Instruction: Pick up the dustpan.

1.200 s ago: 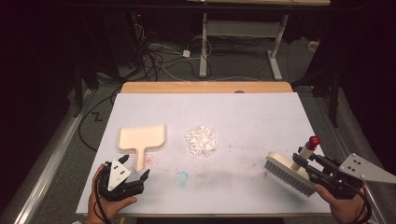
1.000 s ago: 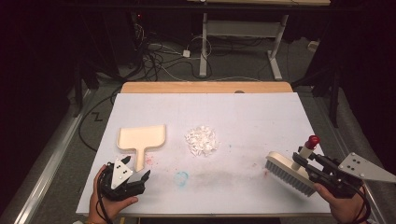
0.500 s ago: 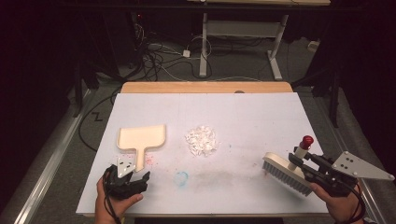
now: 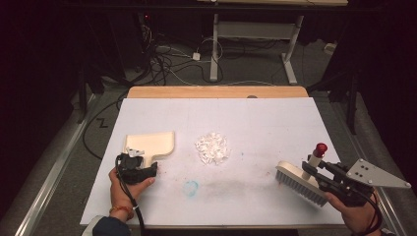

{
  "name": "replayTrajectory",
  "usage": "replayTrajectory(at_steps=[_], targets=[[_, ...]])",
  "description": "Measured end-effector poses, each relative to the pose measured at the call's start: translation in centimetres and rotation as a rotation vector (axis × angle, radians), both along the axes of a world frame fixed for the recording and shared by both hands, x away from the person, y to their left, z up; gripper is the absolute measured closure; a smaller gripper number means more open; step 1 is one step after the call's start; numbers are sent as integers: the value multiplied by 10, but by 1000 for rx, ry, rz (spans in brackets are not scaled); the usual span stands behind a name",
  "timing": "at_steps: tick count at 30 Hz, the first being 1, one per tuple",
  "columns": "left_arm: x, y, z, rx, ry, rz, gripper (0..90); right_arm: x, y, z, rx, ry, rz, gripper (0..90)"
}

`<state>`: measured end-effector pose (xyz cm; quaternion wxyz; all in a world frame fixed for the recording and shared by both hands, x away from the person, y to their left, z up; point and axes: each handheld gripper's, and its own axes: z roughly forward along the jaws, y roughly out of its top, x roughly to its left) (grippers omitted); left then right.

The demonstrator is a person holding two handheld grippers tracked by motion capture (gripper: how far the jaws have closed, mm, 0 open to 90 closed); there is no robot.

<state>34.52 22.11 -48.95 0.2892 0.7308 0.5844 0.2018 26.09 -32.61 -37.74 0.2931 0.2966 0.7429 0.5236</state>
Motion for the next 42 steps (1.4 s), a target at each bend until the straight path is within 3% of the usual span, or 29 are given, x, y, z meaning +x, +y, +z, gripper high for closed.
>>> replayTrajectory(at_steps=[4,8,12,15,18,20,23,30,34,42], targets=[[7,5,1,-8,-1,2,482,1,-1,-1,2,6,1,706],[11,5,3,11,1,-19,629,1,-1,-2,-2,2,5,707],[16,8,6,11,22,-48,634,2,-1,-1,6,5,2,707],[21,10,10,45,34,-73,635,2,0,-2,6,13,4,706],[23,12,14,45,48,-92,636,3,0,-2,5,14,4,707],[19,12,22,82,36,-139,637,2,0,-1,2,10,2,707],[15,10,28,100,40,-175,638,3,-1,0,4,6,-4,707],[2,14,33,108,59,-212,638,10,-4,-2,18,17,-29,707],[-6,16,39,103,44,-217,638,11,-5,-2,22,21,-34,707],[-34,16,52,100,28,-277,638,18,3,-2,25,28,-24,707]])
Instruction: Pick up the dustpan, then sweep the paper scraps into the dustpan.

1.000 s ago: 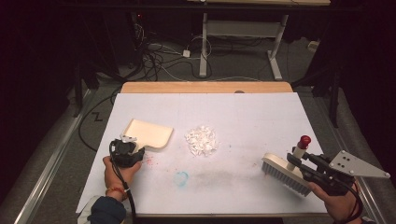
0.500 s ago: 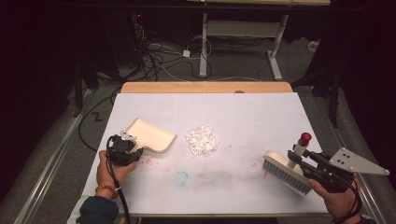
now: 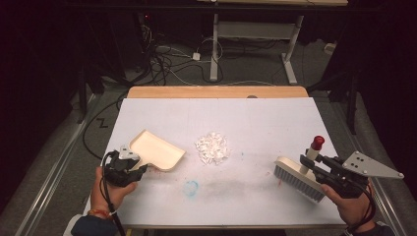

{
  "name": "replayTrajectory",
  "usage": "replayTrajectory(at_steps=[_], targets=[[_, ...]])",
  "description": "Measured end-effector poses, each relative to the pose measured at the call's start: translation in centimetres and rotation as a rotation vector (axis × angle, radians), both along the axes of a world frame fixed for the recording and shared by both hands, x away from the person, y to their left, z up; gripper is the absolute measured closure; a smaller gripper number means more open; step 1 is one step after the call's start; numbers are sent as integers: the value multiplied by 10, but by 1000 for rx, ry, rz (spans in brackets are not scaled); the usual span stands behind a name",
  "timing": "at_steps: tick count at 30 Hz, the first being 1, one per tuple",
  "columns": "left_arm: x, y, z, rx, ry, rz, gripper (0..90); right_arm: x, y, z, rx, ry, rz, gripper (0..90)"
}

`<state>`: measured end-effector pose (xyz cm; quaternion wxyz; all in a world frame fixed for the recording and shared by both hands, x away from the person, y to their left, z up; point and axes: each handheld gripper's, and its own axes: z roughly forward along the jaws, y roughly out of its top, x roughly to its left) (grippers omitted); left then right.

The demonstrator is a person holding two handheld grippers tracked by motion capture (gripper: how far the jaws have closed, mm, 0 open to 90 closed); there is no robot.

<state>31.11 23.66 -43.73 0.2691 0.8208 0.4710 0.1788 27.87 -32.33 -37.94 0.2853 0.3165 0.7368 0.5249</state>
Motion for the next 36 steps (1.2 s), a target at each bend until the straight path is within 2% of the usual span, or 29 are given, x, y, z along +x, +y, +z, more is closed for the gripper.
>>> replayTrajectory(at_steps=[1,5,10,14,15,19,21,26,28,31,36], targets=[[0,0,0,0,0,0,638,0,0,0,0,0,0,707],[-11,-7,6,-7,12,-64,638,2,10,-1,-14,-4,21,707],[-16,-10,7,3,6,-98,638,7,15,-4,-20,14,32,707],[-17,-9,5,1,24,-120,637,14,20,-4,-21,23,21,707],[-19,-9,5,2,36,-141,637,15,21,-4,-20,23,15,707],[-22,-11,5,9,41,-168,637,19,24,-2,-25,23,7,707],[-24,-13,3,10,52,-187,637,21,28,3,-29,7,1,707],[-26,-14,0,16,66,-193,637,31,34,9,-19,-14,7,707],[-28,-17,0,27,71,-185,637,43,42,16,4,-19,15,707],[-28,-21,0,40,82,-179,636,61,54,23,13,-28,23,707],[-26,-24,-4,20,102,-187,636,94,81,32,-8,-64,27,707]])
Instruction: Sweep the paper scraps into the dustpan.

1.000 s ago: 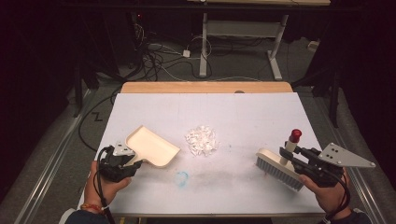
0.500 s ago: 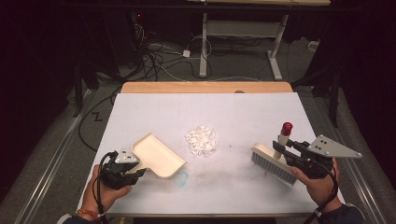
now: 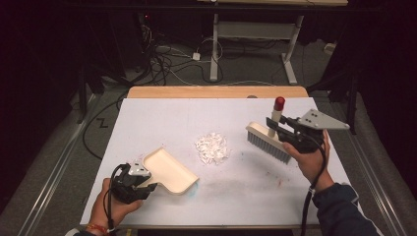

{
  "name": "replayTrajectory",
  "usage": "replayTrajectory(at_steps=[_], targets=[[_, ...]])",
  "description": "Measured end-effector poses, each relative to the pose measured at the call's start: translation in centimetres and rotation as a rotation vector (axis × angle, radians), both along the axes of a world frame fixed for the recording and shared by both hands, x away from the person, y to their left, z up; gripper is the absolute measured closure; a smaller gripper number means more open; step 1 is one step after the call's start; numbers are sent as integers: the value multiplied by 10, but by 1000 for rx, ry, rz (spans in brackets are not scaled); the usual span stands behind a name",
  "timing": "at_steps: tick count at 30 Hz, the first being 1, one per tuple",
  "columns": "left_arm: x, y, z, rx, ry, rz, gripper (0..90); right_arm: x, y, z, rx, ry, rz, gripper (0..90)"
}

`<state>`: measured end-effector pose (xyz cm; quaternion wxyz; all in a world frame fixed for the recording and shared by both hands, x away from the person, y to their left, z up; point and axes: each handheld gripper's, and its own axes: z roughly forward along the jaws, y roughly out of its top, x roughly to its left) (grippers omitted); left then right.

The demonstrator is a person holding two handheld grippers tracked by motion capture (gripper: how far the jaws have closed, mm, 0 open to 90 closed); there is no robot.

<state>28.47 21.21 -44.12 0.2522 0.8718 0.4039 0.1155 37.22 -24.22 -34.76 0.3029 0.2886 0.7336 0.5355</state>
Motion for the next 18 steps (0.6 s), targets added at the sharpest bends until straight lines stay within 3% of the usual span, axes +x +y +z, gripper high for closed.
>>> replayTrajectory(at_steps=[4,7,11,15,18], targets=[[5,1,-5,-17,12,-11,636,31,19,-3,15,25,16,708],[7,-1,-8,-14,19,-12,635,55,35,-8,-2,41,-4,707],[7,-7,-8,-13,18,-20,635,77,57,-13,-13,23,-33,707],[5,-14,-7,3,12,-33,635,94,79,-17,-14,-12,-10,707],[5,-16,-8,1,15,-46,635,105,92,-23,0,-7,-15,707]])
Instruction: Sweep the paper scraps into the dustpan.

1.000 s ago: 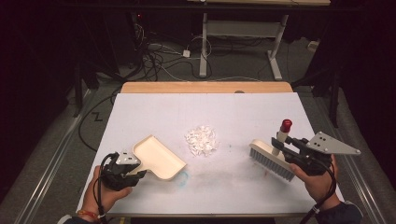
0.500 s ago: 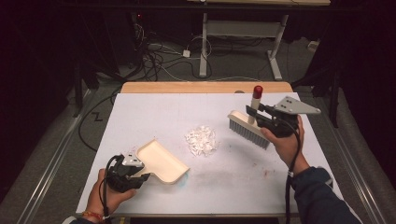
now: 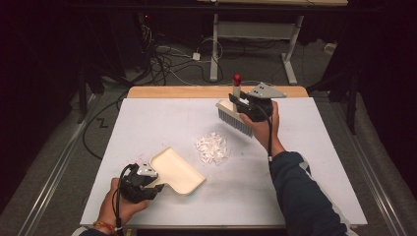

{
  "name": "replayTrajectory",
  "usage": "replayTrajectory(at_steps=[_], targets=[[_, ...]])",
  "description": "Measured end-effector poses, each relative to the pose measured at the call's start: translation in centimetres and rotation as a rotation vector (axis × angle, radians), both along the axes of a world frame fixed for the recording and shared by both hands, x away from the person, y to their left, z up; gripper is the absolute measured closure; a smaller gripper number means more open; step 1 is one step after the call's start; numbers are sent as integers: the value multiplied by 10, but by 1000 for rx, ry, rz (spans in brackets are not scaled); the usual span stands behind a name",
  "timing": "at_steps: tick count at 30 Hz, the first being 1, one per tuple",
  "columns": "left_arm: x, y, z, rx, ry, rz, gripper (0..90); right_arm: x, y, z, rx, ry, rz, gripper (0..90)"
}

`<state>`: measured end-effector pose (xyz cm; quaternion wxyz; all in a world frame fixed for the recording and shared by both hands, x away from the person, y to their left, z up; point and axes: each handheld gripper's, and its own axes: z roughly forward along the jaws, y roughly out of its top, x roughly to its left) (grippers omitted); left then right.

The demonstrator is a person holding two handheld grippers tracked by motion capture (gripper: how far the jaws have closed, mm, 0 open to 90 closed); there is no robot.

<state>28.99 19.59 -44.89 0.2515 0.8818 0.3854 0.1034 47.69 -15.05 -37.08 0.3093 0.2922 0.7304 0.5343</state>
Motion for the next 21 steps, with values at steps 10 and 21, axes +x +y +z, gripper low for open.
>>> replayTrajectory(at_steps=[10,21], targets=[[4,-10,-11,24,9,-8,634,-8,24,-25,6,34,31,706],[9,-21,-9,12,4,4,634,-40,39,-35,33,35,153,695]])
